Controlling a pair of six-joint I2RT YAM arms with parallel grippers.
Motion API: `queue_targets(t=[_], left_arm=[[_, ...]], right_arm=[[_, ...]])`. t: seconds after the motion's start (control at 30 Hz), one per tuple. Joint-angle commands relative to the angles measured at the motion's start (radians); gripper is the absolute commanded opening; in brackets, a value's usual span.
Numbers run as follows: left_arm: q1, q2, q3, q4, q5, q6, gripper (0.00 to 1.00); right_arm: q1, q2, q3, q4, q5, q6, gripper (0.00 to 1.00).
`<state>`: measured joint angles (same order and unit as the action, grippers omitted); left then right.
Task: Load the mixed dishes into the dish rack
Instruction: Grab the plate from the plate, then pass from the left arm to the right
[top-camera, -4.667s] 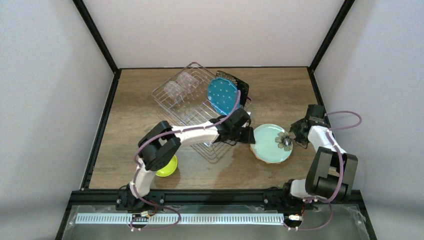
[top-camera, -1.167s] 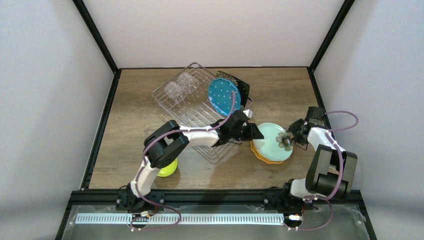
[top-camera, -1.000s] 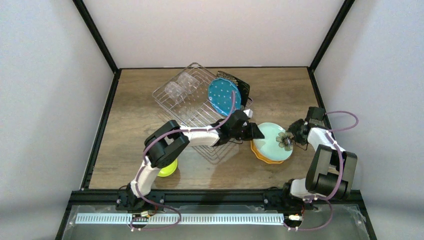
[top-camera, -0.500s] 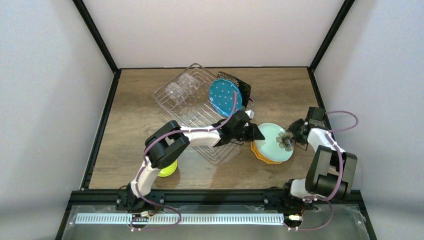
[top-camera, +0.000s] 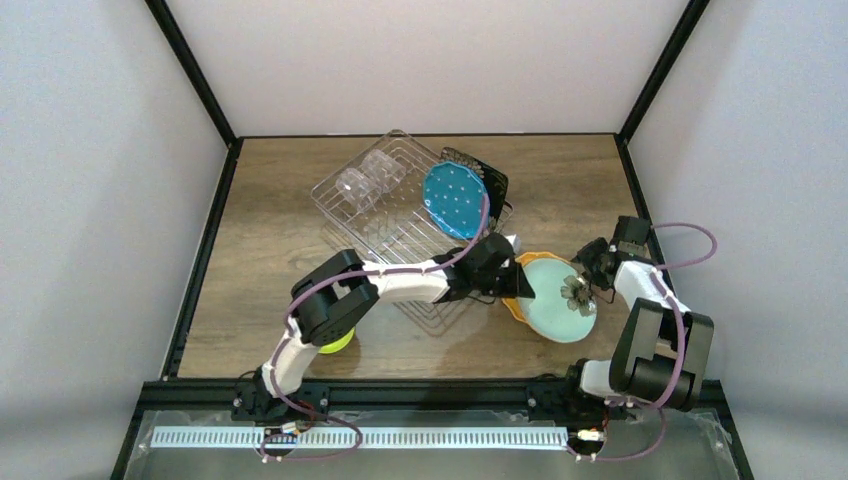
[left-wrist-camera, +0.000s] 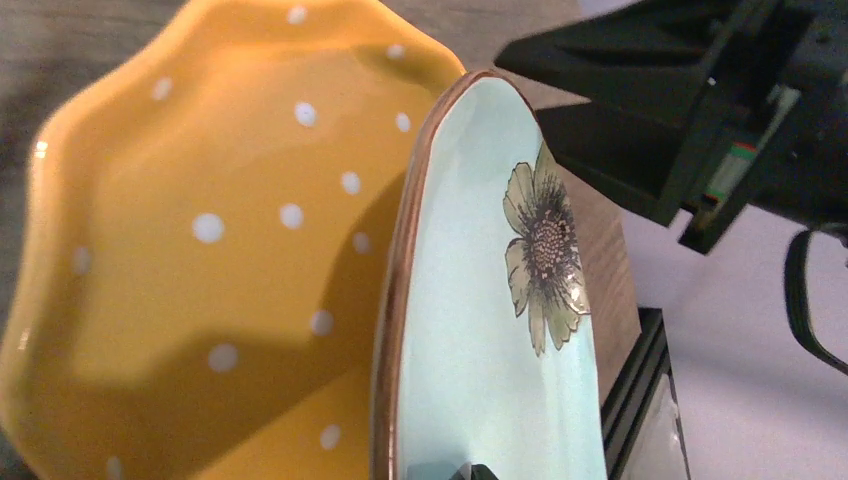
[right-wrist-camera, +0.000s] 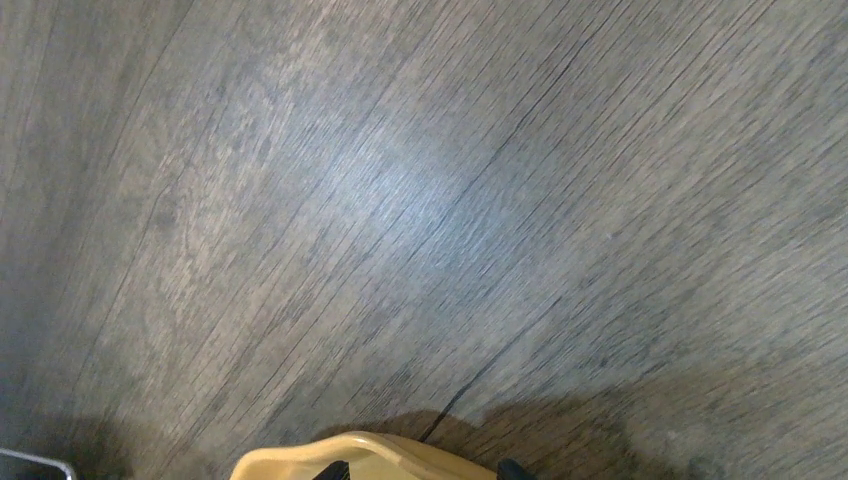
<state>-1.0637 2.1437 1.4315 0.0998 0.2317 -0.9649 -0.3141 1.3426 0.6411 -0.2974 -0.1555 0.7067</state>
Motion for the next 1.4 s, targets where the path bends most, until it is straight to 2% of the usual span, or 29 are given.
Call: queue_targets(t=[0.0,0.13,0.27,0.57,0.9,1.23,1.37], left_arm=[[-0.036,-0.059,0.026,-0.016,0.006,0.036,0.36],[-0.036,-0.082,0.024,-0.043,-0.038,0.051,0.24],[-0.036,-0.1,0.024,-0.057,-0.074,0.059,0.04],[-0.036,-0.131,0.006,-0.075,-0.144,0.078,0.03],[-0.028,-0.215,-0.024,-0.117,-0.292,0.091,0.03],[-0.02,-0.31,-0.063,-0.177,-0.33,0.113,0.03],[-0.013,-0.379,-0.065,-0.23,-0.361,0.129,0.03]], right_arm=[[0.009,-0.011,-0.028,-0.08,-0.078,0.006,0.83],[0.009,-0.018,-0.021,-0.084,-0.078,0.002,0.83],[0.009,-0.031,-0.018,-0.084,-0.077,0.003,0.83],[0.009,-0.078,-0.001,-0.09,-0.061,0.006,0.83],[0.009,-0.154,0.017,-0.087,-0.047,0.035,0.84],[0.009,-0.203,0.087,-0.08,-0.018,0.046,0.85],[0.009,-0.215,0.112,-0.073,-0.045,0.02,0.9]])
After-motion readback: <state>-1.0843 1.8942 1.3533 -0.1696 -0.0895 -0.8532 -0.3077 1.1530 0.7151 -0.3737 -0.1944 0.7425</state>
